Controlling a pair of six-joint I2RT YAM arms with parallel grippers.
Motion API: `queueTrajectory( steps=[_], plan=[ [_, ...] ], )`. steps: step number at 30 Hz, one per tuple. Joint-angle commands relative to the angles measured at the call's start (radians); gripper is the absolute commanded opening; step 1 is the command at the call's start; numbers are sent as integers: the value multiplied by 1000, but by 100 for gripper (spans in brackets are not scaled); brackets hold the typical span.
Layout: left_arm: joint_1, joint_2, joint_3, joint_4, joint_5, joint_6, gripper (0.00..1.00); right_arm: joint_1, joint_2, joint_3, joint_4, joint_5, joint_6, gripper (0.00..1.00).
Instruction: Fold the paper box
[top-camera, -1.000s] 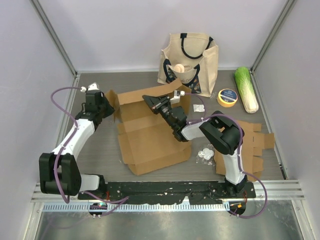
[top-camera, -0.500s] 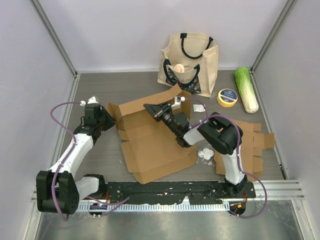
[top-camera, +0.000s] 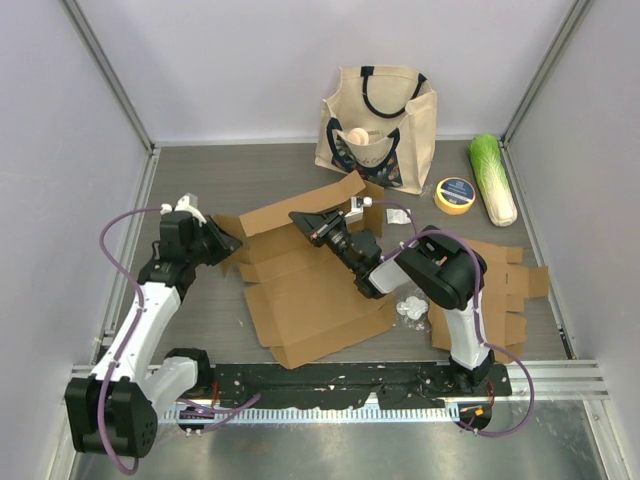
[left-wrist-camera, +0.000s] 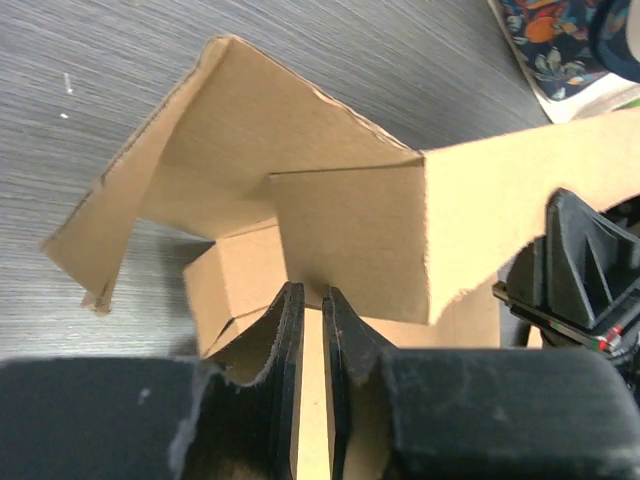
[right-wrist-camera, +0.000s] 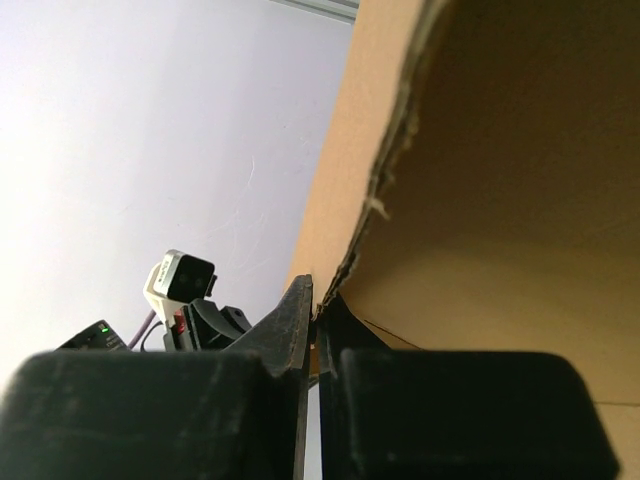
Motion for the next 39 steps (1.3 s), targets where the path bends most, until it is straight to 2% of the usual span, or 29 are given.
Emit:
queueTrajectory(
  steps=[1,5,8,9,12,14,18,21,24,29,31,34,35,38,39],
  plan=[
    [2,-33,6,-25,86,9,15,16,-31,-19,149,-20,-19,1],
    [0,-56,7,-52,117,15,14,18,-57,-7,102,-14,1,1],
    [0,-94,21,-118,32,16,34,18,-81,-13,60,9,30,1],
    [0,-133,26,-135,1,18,45,18,-89,-14,27,12,36,1],
    [0,-217,30,-190,-143,13,53,18,-121,-5,-68,21,62,1],
    [0,-259,30,-224,-249,3,53,19,-138,-5,-111,33,89,1],
    [0,-312,12,-235,-358,-11,57,19,-195,24,-345,55,146,1],
    [0,-274,-2,-191,-346,-4,61,18,-247,53,-458,70,174,1],
    [2,-218,-16,-120,-293,1,62,18,-268,76,-489,75,183,1],
    [0,-130,-13,-50,-271,18,59,19,-249,113,-490,66,212,1],
    [0,-98,7,-25,-277,41,54,21,-247,124,-489,66,221,1],
    [2,-23,45,-14,-299,75,34,21,-242,128,-477,72,226,1],
    [0,18,76,-26,-297,82,18,21,-241,130,-474,82,223,1],
    [-1,46,95,-72,-225,87,4,21,-247,122,-458,104,220,1],
    [-3,31,87,-83,-216,78,3,21,-255,112,-449,115,217,1]
  ],
)
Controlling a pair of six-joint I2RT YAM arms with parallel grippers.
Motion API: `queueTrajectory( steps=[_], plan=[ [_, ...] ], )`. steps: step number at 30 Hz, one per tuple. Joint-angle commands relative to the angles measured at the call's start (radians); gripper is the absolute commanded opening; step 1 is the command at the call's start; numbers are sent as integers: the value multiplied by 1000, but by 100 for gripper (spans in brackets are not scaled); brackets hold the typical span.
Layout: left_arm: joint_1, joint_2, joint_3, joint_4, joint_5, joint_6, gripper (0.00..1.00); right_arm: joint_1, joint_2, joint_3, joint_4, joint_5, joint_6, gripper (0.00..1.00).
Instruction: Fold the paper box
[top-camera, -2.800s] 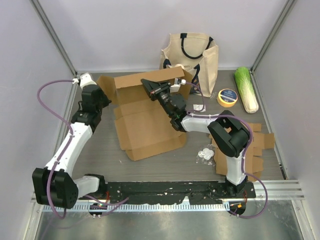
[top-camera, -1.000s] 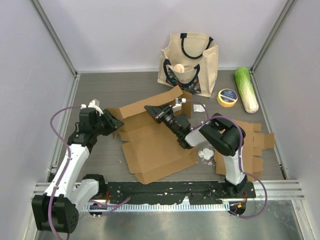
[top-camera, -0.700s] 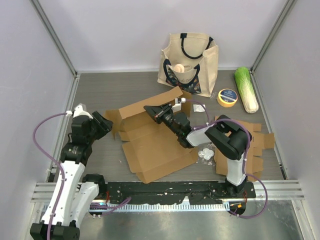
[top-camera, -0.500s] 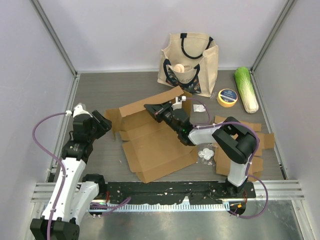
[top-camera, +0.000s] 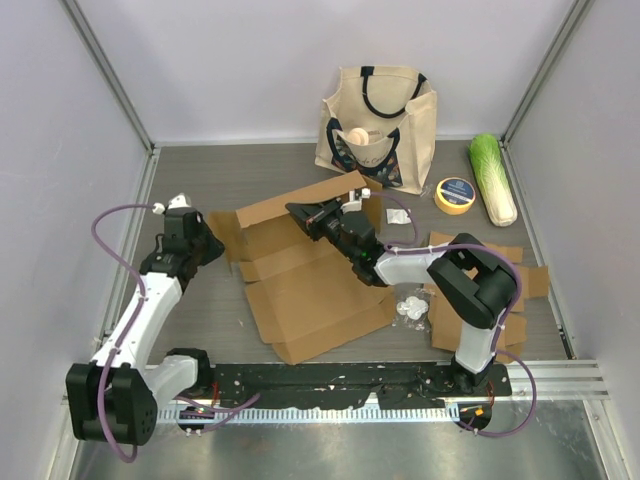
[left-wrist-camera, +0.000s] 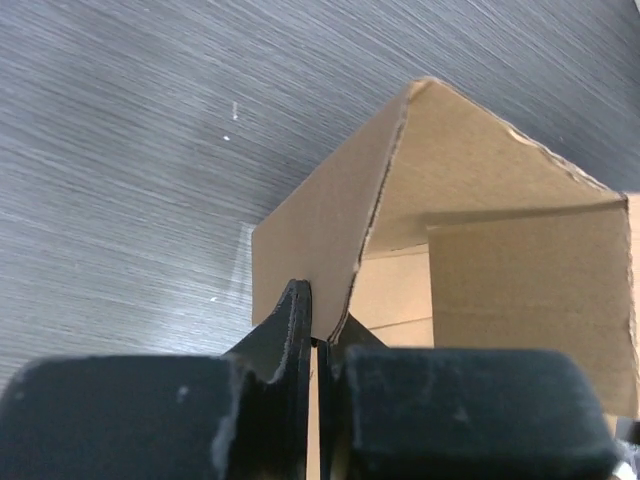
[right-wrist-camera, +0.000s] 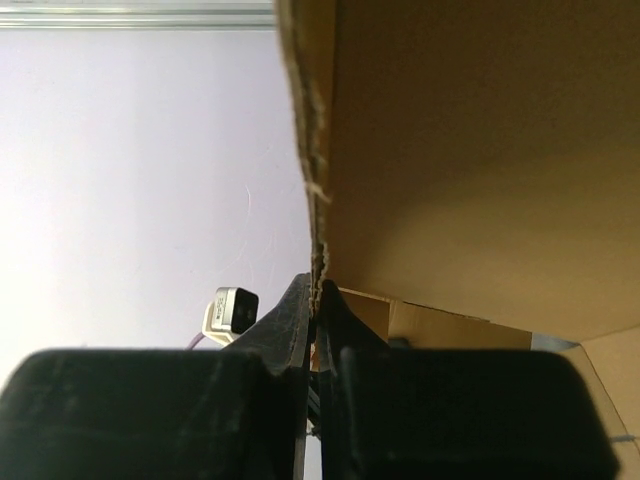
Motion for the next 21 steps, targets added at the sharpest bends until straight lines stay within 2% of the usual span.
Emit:
queueTrajectory(
  steps=[1,7,12,21],
  plan=[
    [-6,-25,33,6,117,-10,2,9,-36,15,75,63,5,1],
    [-18,-172,-42,1,196,-87,2,21,-39,12,87,102,-4,1],
    [-39,-209,-62,44,277,-117,1,27,-40,3,106,120,8,1],
    [-199,-206,-154,207,176,-168,0,34,-45,-32,135,134,36,1]
  ],
)
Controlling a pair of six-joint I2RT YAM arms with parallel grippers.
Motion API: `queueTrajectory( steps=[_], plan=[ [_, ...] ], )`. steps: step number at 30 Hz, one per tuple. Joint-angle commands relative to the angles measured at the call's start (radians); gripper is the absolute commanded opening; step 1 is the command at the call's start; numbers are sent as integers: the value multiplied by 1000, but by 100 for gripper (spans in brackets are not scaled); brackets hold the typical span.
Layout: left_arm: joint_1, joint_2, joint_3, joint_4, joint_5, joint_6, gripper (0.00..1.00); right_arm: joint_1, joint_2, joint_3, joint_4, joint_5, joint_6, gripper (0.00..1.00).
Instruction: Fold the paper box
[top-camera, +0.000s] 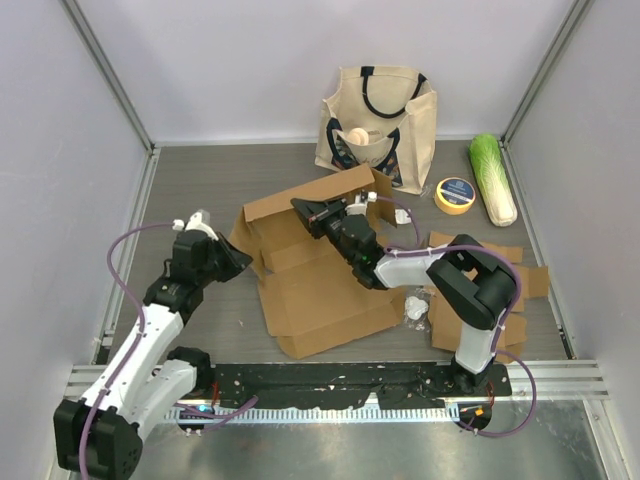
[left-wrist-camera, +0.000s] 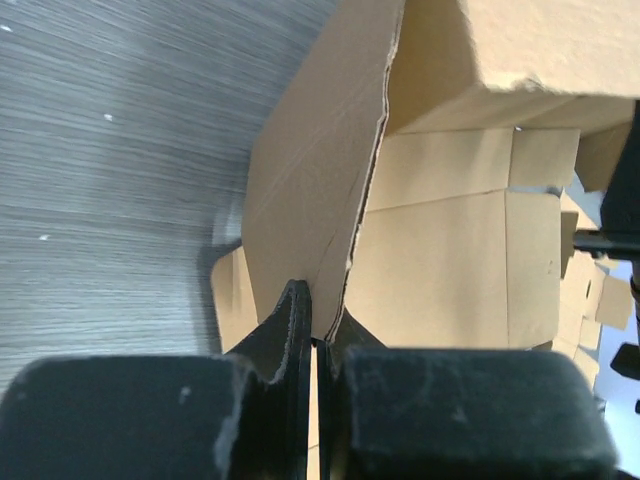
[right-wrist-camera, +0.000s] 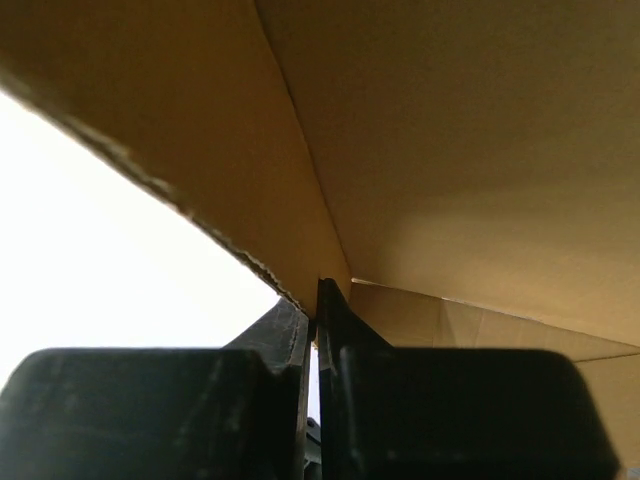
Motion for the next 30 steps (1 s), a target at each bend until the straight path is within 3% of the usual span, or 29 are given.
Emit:
queueTrajectory(
  steps=[1,4,12,18,19,23,27,30],
  plan=[
    [-117,6,-8,155,-75,-37,0,15,-39,-23,79,14,38,1],
    [-197,24,1,161,-193,-31,1,17,-50,-56,99,12,50,1],
    [-263,99,-29,248,-273,-54,4,6,-82,-175,154,-2,52,1],
    [-293,124,-42,301,-301,-18,21,-3,-88,-220,205,-8,52,1],
    [-293,110,-51,299,-302,-11,31,-3,-89,-223,211,-9,46,1],
    [-293,-40,-72,242,-332,14,51,-15,-91,-231,219,-25,36,1],
    [-293,-213,-74,149,-344,37,57,-26,-80,-232,229,-38,42,1],
    [-293,-348,-46,37,-417,31,54,-34,-74,-232,242,-48,47,1]
  ],
)
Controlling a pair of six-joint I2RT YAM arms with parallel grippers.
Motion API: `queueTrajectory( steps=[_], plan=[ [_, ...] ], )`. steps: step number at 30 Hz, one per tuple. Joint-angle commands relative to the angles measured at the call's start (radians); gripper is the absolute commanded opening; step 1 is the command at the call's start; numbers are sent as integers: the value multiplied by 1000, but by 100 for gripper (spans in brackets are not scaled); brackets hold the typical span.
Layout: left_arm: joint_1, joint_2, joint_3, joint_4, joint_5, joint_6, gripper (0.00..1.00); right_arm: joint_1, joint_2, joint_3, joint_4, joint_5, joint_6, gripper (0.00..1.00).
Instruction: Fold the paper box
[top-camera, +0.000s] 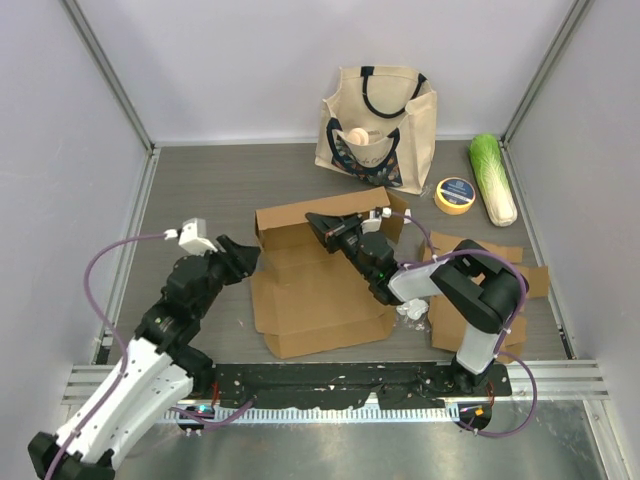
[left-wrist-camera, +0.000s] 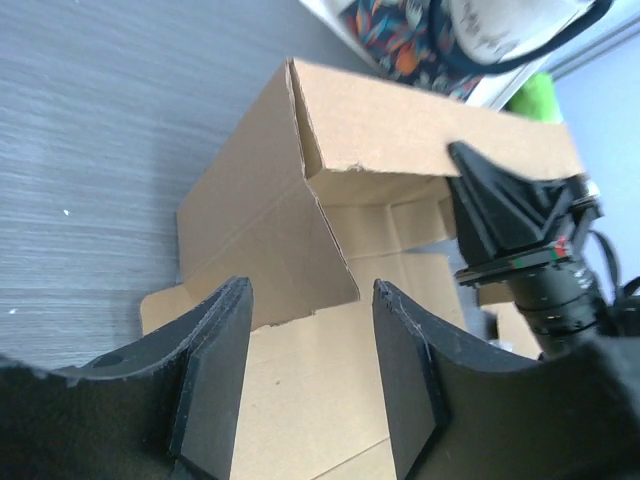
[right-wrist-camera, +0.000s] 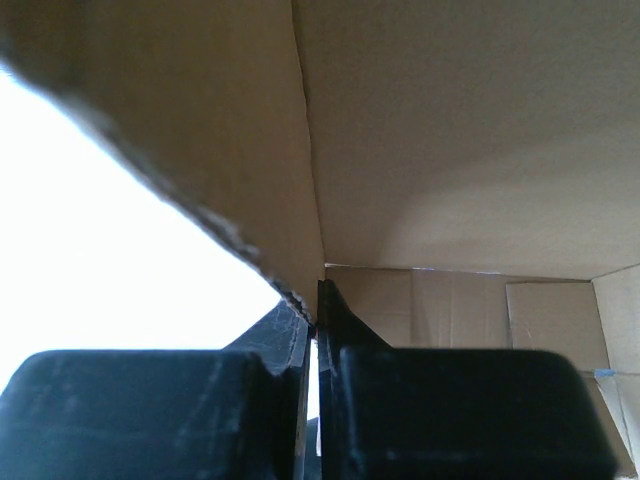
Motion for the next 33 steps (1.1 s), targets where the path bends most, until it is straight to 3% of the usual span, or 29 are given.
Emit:
queueTrajectory(
  steps=[1,5,9,12,15,20,24,29,33],
  plan=[
    [-3,-164,40,-163,-174,2,49,-11,-29,-8,61,-22,1,1],
    [-2,-86,129,-305,-296,11,50,-16,-23,-8,71,-30,7,1],
    [-3,155,224,-348,-203,75,53,-21,-24,-5,68,-40,10,1],
    [-2,268,191,-210,-128,149,53,-22,-15,1,68,-48,16,1],
    [-2,317,148,33,-75,205,54,-22,-3,12,79,-59,27,1],
    [-3,394,131,183,-130,255,55,-21,-9,35,55,-68,28,1],
    [-15,442,71,406,-178,330,51,-21,0,47,53,-68,41,1],
    [-37,500,24,558,-209,365,48,-17,19,67,59,-79,65,1],
    [-46,512,5,600,-222,376,57,-17,20,70,55,-77,71,1]
  ],
)
